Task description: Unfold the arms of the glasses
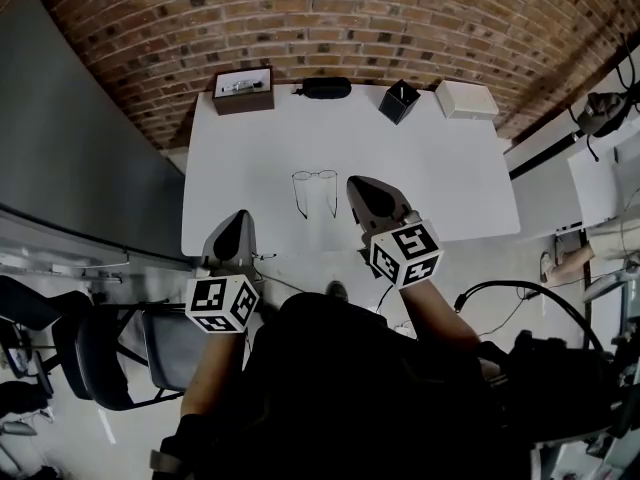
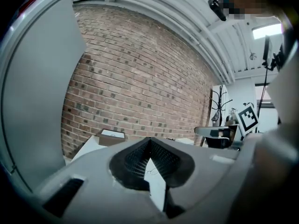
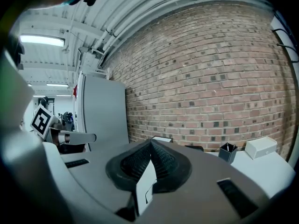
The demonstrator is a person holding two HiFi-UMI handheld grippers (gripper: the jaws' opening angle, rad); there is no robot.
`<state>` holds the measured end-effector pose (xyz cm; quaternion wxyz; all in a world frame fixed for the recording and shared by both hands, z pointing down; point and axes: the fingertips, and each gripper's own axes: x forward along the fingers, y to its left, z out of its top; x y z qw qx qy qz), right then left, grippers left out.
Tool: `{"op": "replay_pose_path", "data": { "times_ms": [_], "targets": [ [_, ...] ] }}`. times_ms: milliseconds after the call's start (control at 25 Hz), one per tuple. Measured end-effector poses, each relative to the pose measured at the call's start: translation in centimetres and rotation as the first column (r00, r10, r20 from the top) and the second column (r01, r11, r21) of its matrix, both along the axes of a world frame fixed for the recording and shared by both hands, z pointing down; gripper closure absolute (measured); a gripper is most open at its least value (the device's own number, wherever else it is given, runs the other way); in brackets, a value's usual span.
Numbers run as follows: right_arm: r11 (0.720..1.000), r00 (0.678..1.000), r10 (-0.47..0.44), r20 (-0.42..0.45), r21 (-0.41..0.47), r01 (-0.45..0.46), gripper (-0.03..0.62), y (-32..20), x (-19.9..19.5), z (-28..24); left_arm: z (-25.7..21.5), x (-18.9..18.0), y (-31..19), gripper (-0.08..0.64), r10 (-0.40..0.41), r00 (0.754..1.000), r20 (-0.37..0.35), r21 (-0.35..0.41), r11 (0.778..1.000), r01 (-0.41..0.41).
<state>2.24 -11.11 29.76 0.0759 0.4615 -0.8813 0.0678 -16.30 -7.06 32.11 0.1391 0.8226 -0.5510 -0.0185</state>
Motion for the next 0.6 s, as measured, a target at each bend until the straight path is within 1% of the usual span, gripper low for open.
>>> {"op": "replay_pose_path", "data": {
  "times_ms": [120, 240, 400, 600],
  "targets": [
    [1.000, 1.000, 0.014, 0.006, 0.002, -0.014, 0.583, -0.1, 0.3, -0.1, 0.3, -0.2, 0.5, 0.549, -0.002, 1.000, -0.018, -0.003, 1.000, 0.002],
    [1.000, 1.000, 0.026, -0.004, 0.004, -0.026, 0.583, 0.1, 0.8, -0.3, 0.7, -0.5, 0.6, 0.549, -0.016, 1.000, -0.014, -0.016, 1.000, 0.016],
    [0.999, 0.999, 0.037, -0.003, 0.016, -0.037, 0.583, 0.0, 0.7, -0.5, 0.0, -0.8, 0.5, 0.549, -0.010, 1.000, -0.003, 0.008, 1.000, 0.010],
    [0.999, 0.999, 0.044, 0.011, 0.009, -0.044, 0.583, 0.0, 0.8, -0.4, -0.6, -2.0, 0.4, 0.549, -0.049, 0.999, -0.020, 0.012, 0.999, 0.049]
  ]
}}
